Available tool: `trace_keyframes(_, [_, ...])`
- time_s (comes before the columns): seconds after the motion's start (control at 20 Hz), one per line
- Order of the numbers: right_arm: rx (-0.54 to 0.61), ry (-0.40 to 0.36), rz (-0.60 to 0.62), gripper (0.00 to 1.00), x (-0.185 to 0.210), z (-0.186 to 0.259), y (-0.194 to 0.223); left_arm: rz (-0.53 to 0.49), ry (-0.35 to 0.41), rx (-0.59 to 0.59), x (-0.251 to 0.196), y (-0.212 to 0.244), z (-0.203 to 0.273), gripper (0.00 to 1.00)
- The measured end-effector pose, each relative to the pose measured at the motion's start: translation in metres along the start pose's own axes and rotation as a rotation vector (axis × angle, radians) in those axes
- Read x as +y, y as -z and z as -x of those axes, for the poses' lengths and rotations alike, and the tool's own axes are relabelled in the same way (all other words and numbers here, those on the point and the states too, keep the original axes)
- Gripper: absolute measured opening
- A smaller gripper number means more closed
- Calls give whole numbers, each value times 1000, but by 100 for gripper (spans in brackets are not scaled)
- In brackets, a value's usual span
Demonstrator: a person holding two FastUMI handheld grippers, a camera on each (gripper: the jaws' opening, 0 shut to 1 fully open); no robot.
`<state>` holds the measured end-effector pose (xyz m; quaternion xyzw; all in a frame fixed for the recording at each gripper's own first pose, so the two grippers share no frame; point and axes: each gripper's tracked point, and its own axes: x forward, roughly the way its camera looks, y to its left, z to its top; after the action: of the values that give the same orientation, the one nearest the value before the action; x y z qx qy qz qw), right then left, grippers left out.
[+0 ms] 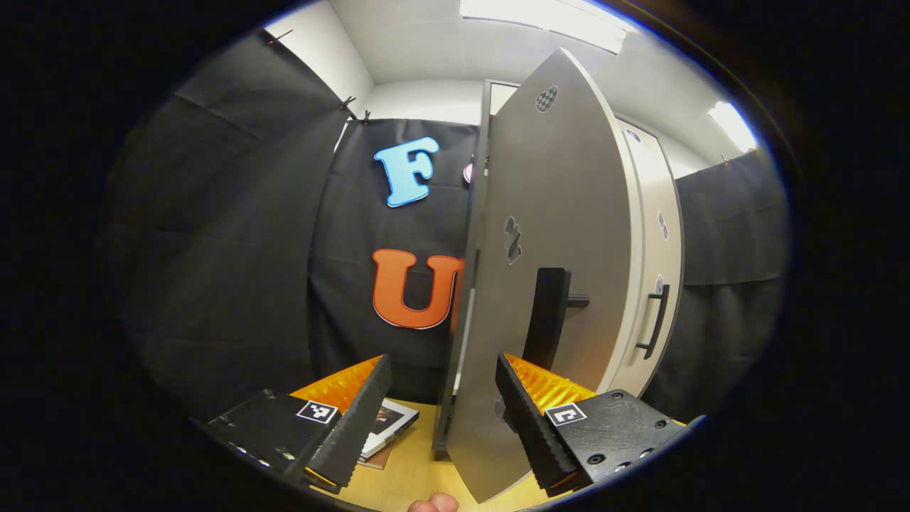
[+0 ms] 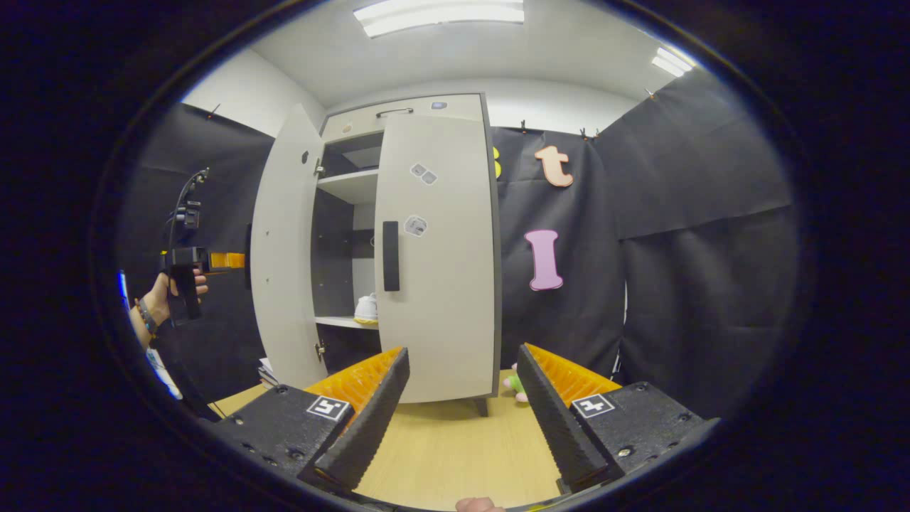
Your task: Grab one shoe with the right hand and put it into the shoe cabinet, grab the other shoe with the left hand and put it into the shoe cabinet; then close the right door with the right hand and the left door with the left hand.
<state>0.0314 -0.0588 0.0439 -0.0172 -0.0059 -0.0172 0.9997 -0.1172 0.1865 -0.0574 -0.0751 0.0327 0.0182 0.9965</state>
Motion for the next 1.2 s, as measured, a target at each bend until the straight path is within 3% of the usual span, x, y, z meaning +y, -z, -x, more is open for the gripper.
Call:
trace_keyframes(0.35, [3,54,-3,99,-28,13,2,74,107,5,-76,12,-38,91])
trace_keyframes(0.55, [6,83,-20,99,-43,23,8,51,13,-22,-72,12,-45,92])
trace_keyframes(0.6, [11,89,-19,94,-46,23,10,54,1,-31,-71,11,-41,92])
trace_keyframes(0.65, [17,94,-18,99,-49,22,13,55,-5,-35,-71,11,-34,92])
trace_keyframes(0.7, [22,95,-17,94,-50,21,15,52,-9,-38,-70,10,-24,92])
trace_keyframes(0.8, [26,86,-19,99,-48,13,13,26,-8,-33,-74,13,-2,92])
trace_keyframes(1.2, [37,21,-20,98,-13,-6,17,-153,-21,-18,-109,45,99,92])
